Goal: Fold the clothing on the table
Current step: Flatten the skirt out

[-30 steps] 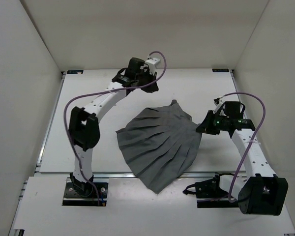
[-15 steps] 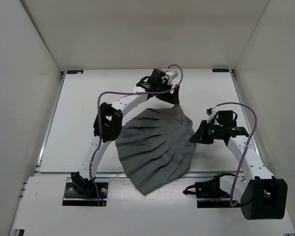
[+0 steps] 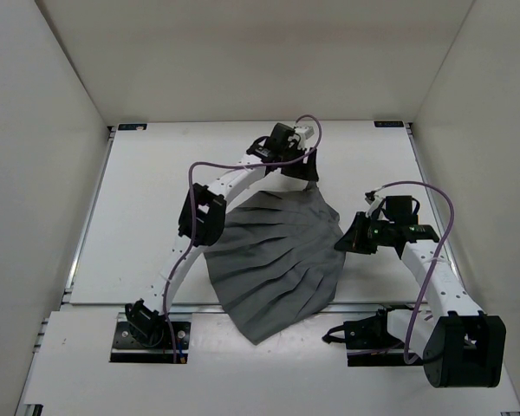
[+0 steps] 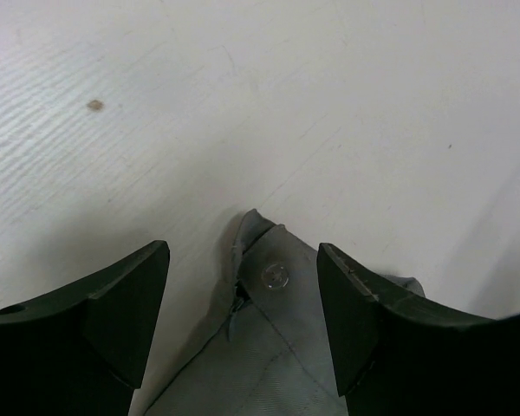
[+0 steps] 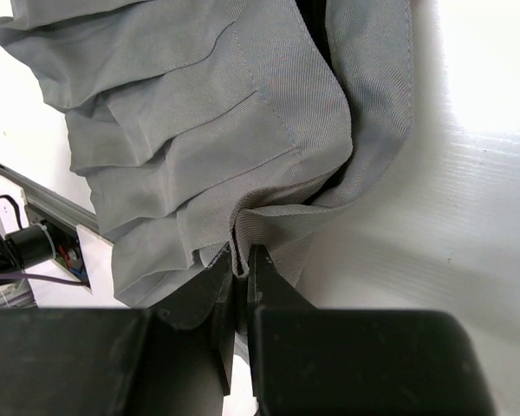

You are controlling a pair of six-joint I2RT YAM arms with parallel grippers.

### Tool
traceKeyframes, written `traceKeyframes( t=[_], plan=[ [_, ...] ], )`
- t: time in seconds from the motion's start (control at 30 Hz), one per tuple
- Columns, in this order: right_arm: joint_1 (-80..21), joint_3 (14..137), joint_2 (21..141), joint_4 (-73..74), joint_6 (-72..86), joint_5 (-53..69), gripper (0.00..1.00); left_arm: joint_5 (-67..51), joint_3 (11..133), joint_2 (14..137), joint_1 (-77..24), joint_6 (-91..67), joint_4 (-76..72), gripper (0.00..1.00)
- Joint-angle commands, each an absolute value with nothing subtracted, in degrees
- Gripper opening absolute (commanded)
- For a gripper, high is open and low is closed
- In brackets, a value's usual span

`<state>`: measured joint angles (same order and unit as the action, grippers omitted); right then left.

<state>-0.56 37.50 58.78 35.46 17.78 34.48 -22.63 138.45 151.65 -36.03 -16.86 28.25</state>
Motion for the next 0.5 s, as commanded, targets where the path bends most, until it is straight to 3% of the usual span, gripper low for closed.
traceKeyframes(
  t=[0.0, 0.37, 0.43, 0.47],
  plan=[
    [-0.09, 37.18, 59.23, 33.4, 16.88, 35.94, 0.0, -25.93, 139.92, 151.96, -36.92, -17.67, 28.65, 0.77],
    [1.32, 36.47, 58.27, 32.69, 17.23, 36.65, 0.0, -25.13, 137.29, 151.87, -38.76, -15.82, 29.18, 0.77],
    [1.23, 36.39, 58.18, 32.7, 17.23, 36.74, 0.0, -26.18, 136.67, 151.96, -38.67, -16.52, 27.7, 0.74],
    [1.23, 36.13, 58.01, 32.87, 17.75, 36.83, 0.0, -26.63, 136.15, 151.96, -38.24, -17.05, 27.25, 0.63]
  ],
)
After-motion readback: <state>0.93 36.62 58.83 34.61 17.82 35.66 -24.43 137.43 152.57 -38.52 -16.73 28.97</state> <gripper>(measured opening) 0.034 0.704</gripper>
